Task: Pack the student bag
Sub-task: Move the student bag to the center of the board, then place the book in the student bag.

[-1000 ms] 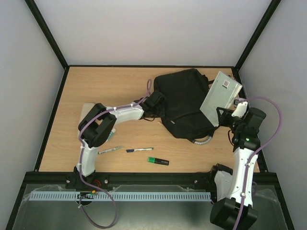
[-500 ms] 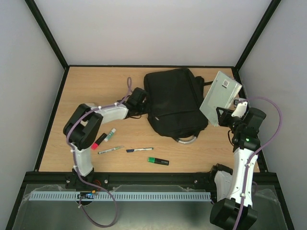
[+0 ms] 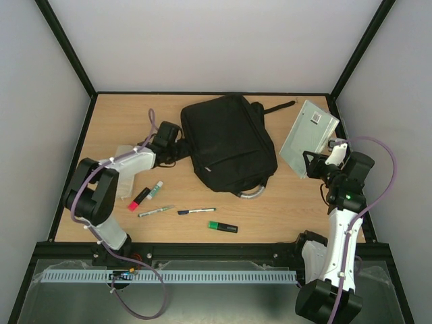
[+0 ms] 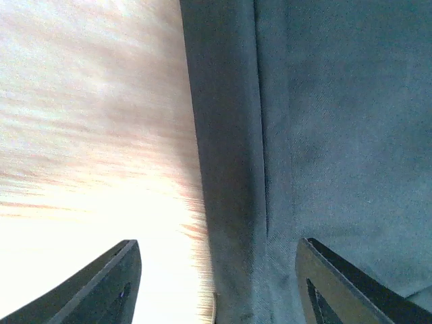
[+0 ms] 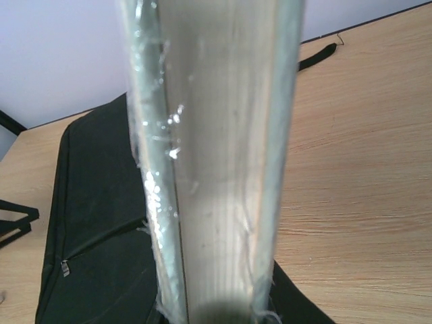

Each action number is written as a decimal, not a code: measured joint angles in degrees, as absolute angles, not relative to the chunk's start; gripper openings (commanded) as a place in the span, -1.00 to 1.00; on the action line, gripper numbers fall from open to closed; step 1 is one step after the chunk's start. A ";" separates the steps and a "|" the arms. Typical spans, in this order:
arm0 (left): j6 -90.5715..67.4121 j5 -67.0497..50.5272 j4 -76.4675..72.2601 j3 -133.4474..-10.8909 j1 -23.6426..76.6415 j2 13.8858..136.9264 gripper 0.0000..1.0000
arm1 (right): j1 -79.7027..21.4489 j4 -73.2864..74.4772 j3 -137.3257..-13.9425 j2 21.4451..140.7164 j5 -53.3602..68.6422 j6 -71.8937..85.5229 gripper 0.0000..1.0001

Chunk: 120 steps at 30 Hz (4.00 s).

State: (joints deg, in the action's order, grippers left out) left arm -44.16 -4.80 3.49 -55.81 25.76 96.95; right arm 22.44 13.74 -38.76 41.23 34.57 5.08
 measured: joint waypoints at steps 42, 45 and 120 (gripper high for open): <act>6.37 4.40 34.46 -87.00 59.79 113.54 0.37 | 22.44 13.80 -38.76 41.95 37.10 5.08 -0.98; 6.22 4.05 34.11 -88.71 59.42 114.50 0.29 | 22.44 13.78 -38.76 41.95 37.10 5.08 -0.98; -18.04 -4.16 17.41 -85.06 41.19 99.29 -0.95 | -8.16 38.28 -44.36 75.48 61.36 4.82 -0.98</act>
State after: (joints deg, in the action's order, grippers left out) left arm -18.04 -4.16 17.41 -85.06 41.19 99.29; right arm -8.16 38.28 -44.36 75.48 61.36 4.82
